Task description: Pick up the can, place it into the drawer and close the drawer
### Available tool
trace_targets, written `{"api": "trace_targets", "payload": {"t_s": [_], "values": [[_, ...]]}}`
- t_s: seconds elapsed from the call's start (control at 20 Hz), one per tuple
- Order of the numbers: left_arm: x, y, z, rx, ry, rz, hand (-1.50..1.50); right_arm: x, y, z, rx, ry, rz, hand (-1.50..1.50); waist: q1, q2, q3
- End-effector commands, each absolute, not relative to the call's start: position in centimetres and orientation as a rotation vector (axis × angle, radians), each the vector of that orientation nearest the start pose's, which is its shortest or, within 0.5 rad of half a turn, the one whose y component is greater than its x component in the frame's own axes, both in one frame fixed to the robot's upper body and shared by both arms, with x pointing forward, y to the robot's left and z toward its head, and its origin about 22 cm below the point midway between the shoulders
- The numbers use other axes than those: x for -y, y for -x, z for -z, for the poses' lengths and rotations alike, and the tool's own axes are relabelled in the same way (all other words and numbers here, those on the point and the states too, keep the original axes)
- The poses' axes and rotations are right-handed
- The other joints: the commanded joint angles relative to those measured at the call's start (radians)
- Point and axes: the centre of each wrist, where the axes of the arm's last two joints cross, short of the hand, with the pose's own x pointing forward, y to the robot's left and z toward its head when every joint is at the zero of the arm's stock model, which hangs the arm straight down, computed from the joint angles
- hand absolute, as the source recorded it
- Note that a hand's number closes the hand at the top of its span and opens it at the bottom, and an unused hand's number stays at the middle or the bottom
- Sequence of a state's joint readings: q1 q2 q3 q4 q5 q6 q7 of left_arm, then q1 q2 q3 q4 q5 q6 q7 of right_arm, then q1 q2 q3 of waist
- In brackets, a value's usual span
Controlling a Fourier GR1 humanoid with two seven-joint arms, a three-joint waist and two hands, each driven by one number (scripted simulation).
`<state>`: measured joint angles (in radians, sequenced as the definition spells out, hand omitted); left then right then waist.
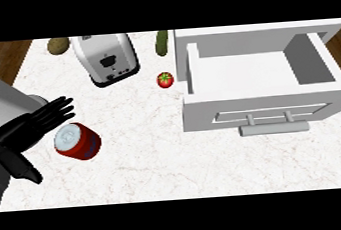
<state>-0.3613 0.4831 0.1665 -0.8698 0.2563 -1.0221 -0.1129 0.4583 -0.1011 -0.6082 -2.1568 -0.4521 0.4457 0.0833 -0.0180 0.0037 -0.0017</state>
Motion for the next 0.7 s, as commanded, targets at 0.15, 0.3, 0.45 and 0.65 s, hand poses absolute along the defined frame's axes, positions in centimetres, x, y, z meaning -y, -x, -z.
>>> {"api": "trace_targets", "payload": {"t_s": [0.15,0.3,0.45,0.65], "values": [[-40.7,-31.1,2.3,1.312,0.621,0.509,-1.50,37.7,-8.5,-9.7,1.796,0.175,0.089,-1.50,-0.010,0.005,-0.001],[-40.0,-31.3,2.6,1.318,0.601,0.542,-1.50,37.0,-8.6,-11.5,1.782,0.188,0.083,-1.50,-0.004,0.003,-0.001],[-39.8,-30.5,4.3,1.295,0.599,0.536,-1.50,39.0,-8.0,-8.9,1.794,0.175,0.088,-1.50,-0.015,0.006,-0.002],[-39.7,-29.9,5.8,1.271,0.609,0.497,-1.50,38.2,-8.8,-11.0,1.807,0.179,0.089,-1.50,-0.012,0.007,-0.003]]}}
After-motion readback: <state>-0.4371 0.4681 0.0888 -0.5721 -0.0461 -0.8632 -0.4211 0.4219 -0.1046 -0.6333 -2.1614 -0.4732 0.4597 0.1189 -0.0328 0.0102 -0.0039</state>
